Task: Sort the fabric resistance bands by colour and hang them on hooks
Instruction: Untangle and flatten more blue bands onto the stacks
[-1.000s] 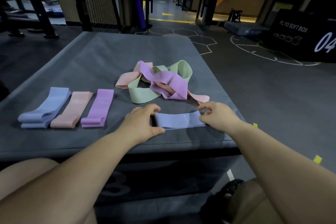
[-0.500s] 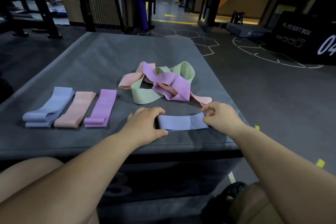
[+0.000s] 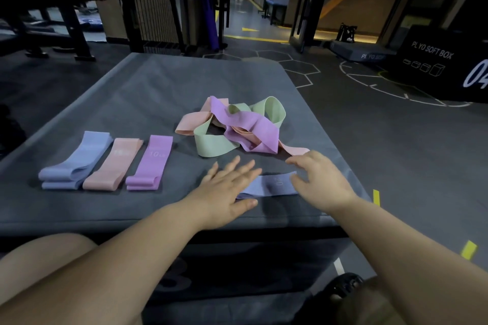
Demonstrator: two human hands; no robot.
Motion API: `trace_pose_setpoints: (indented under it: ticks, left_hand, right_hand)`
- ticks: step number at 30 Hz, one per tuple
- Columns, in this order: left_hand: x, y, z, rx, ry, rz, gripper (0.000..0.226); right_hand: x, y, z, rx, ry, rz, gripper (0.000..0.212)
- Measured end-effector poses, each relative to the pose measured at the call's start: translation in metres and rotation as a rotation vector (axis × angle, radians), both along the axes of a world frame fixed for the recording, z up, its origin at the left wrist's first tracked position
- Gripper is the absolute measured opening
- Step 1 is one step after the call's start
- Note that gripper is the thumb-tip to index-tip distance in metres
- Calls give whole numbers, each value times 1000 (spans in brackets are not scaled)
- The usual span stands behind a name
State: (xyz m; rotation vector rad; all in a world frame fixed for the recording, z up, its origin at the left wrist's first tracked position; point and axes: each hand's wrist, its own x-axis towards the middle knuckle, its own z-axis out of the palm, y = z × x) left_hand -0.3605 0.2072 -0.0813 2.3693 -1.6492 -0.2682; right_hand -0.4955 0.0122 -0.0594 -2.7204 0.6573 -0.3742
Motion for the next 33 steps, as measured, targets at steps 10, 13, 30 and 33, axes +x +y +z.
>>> trace_pose_setpoints:
  ticks: [10, 13, 30, 33]
  left_hand:
    - [0, -3, -7, 152, -66, -9, 61]
    - [1, -4, -8, 156, -64, -9, 62]
    - [-1, -4, -6, 207, -91, -6, 63]
    - [-2, -4, -6, 211, -89, -5, 63]
  right_hand:
    - [-3, 7, -15, -177, 431, 220, 73]
    - [-5, 9, -15, -151, 480, 199, 70]
    - [-6, 10, -17, -139, 537, 180, 69]
    - [-6, 9, -15, -130, 521, 182, 66]
